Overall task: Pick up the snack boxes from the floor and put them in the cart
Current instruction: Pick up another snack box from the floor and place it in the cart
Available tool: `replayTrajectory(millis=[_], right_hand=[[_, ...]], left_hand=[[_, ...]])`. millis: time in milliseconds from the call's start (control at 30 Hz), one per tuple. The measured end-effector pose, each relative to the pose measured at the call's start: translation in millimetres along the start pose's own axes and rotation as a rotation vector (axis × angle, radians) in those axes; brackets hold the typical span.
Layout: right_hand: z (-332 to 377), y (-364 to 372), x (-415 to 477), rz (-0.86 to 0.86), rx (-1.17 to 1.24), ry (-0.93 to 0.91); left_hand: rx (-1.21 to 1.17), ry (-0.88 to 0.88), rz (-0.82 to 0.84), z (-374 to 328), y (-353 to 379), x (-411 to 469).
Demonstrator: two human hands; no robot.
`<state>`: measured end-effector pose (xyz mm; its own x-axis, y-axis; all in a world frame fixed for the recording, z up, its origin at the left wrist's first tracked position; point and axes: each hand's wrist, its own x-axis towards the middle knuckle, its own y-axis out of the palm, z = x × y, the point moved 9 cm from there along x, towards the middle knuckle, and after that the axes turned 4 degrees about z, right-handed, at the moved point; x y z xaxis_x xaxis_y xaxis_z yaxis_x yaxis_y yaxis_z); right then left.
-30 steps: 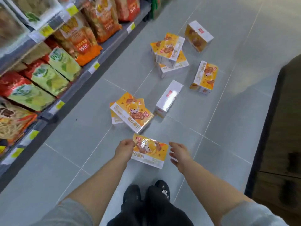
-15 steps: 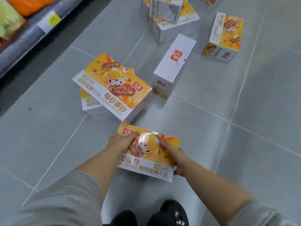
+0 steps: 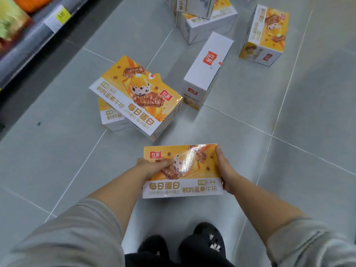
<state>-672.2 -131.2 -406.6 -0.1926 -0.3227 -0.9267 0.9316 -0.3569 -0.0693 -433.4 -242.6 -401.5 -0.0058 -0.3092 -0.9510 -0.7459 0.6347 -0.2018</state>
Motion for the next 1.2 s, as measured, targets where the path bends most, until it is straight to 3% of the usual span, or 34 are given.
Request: replayTrajectory(millis=[133, 433, 767, 1200], right_hand=[[19.7, -17.2, -61.8, -0.063, -0.103, -0.037], [103.6, 7.7, -281.2, -0.033, -0.172, -0.106], [234.3, 92.8, -517.4, 0.071, -0.153, -0.415], [319.0, 207.5, -696.4, 0.291, -0.396, -0.746]], left_hand=[[-0.076, -0.029, -0.026, 20.1, -9.2, -44.7], [-0.331, -0.044, -0.1, 9.8, -68.3, -292.6], [-0.713, 0.199, -0.299, -9.1, -204.5, -549.8], [-1.051, 0.465, -0.49, 54.6, -302.4, -699.7]])
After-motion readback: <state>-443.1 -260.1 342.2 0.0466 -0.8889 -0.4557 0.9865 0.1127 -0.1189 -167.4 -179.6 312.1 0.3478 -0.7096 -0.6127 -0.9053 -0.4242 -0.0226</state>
